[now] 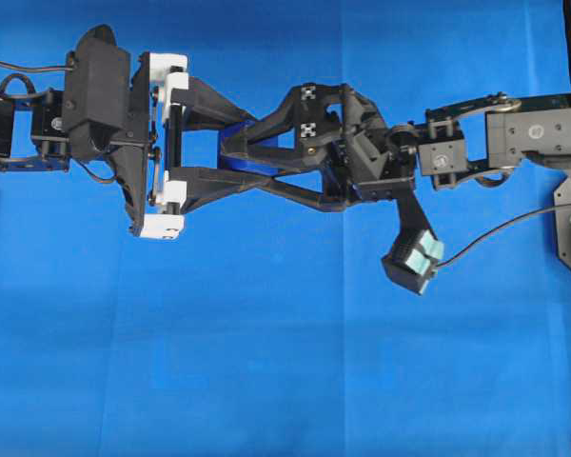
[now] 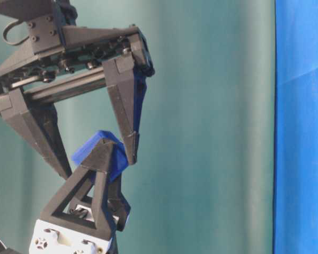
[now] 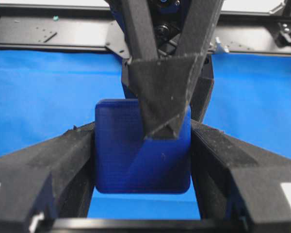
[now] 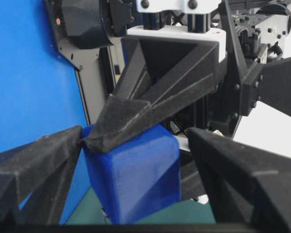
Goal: Handover the blue block to the right arm after grasping it with the left arm, then place it in the designated position.
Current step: 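Move the right gripper left to the cube held by the left gripper, then close the right gripper on the cube and open the left gripper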
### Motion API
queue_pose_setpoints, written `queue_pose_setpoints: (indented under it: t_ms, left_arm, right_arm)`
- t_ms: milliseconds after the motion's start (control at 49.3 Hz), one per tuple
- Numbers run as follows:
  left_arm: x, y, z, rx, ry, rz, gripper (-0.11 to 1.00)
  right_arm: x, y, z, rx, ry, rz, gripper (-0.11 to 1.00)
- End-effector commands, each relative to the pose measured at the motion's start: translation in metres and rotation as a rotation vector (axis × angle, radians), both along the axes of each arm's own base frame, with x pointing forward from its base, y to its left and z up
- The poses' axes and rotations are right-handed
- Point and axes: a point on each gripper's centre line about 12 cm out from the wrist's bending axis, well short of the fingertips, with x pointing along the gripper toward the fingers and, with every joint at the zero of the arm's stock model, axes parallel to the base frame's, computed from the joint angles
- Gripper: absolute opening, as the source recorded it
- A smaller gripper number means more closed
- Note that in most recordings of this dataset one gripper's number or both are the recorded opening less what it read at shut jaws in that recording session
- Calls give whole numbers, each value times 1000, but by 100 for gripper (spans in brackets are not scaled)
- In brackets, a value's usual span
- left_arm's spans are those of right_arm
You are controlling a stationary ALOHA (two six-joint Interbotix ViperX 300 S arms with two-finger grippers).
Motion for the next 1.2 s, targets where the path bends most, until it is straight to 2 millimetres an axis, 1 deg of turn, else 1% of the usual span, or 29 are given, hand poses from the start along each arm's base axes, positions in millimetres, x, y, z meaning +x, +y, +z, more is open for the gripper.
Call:
queue_pose_setpoints:
  t_ms: [0,487,527,568,608,710,1176]
  left_arm:
    - [-2,-1,13,-1,-43,-1,48]
    - [-2,-1,13,-1,-41,-1,48]
    - [-2,-1,13,-1,-43,-1,48]
    - [-2,-1,13,-1,-41,-1,48]
    - [-2,-1,13,-1,-43,-1,48]
    - [-3,-1,12,-1,-38,-3,48]
    - [-2,-5,14,4,-46,-14,48]
  right_arm:
    - [3,-1,16,-7,-36,-3,95]
    - [3,-2,16,-13,-32,-10,93]
    - [3,-3,16,-14,-23,-18,91]
    - [3,-5,14,-17,-9,-30,86]
    - [3,-6,14,-19,-1,-38,77]
    - [4,-8,15,-25,7,-50,50]
    - [4,-9,16,-24,12,-58,49]
